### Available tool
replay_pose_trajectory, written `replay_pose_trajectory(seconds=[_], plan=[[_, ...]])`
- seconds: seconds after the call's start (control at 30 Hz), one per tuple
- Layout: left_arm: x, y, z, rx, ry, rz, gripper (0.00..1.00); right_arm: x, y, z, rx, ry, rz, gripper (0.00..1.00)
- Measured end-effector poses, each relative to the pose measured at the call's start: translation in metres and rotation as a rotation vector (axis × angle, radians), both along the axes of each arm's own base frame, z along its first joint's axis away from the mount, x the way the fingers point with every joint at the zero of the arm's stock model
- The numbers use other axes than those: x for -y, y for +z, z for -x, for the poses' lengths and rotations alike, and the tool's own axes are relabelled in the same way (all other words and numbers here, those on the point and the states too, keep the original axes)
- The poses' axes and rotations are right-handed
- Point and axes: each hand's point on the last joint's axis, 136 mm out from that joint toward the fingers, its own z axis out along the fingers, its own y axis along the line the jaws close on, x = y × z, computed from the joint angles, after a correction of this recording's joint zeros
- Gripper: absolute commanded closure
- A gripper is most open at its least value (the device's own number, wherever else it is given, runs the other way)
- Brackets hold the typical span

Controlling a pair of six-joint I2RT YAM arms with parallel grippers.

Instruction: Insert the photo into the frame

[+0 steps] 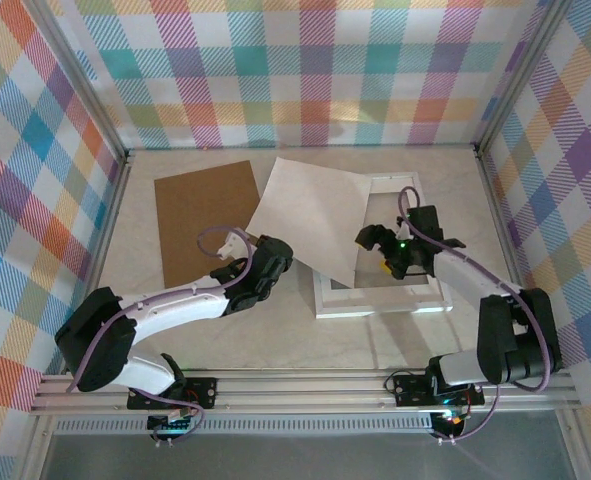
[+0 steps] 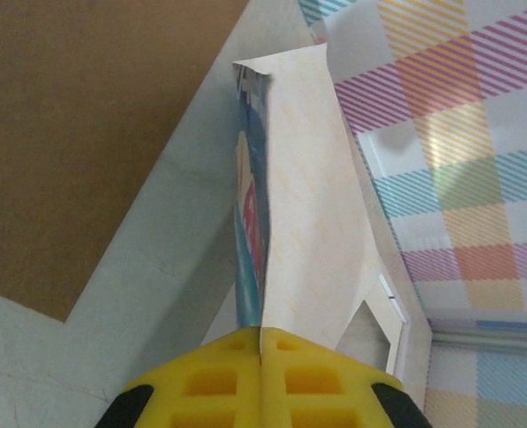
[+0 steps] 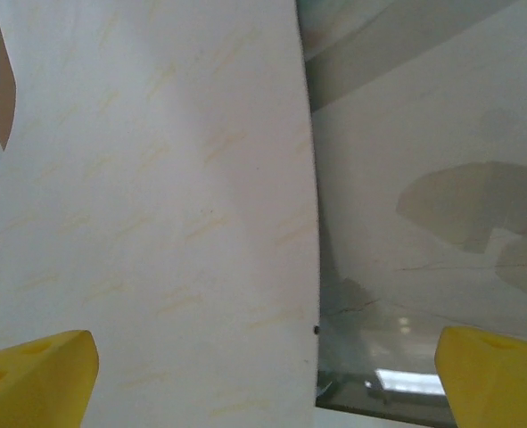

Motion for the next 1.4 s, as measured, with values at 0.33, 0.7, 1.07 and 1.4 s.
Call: replay_pose_trajectory(seconds=[0.33,0.7,1.07,1.4], plan=[[-0.011,0.000,0.010,-0.019,0.081,0.172,1.00,-0.031,-0.021,-0.008,-0.052,0.006,-0.118,0.18],[-0.019,-0.005,0.015,-0.026,0.109,0.229,1.00,-0.051,-0.026,-0.006,-0.088,0.004,-0.220,0.13],[-0.022,0.010,0.015,0.003,0.112,0.266,1.00,-0.064,-0.016,-0.013,-0.066,-0.001,-0.281,0.30],[-0.031,-0.003,0.020,-0.052,0.119,0.197,1.00,-0.064,-0.009,-0.022,-0.047,-0.032,-0.291,0.55]])
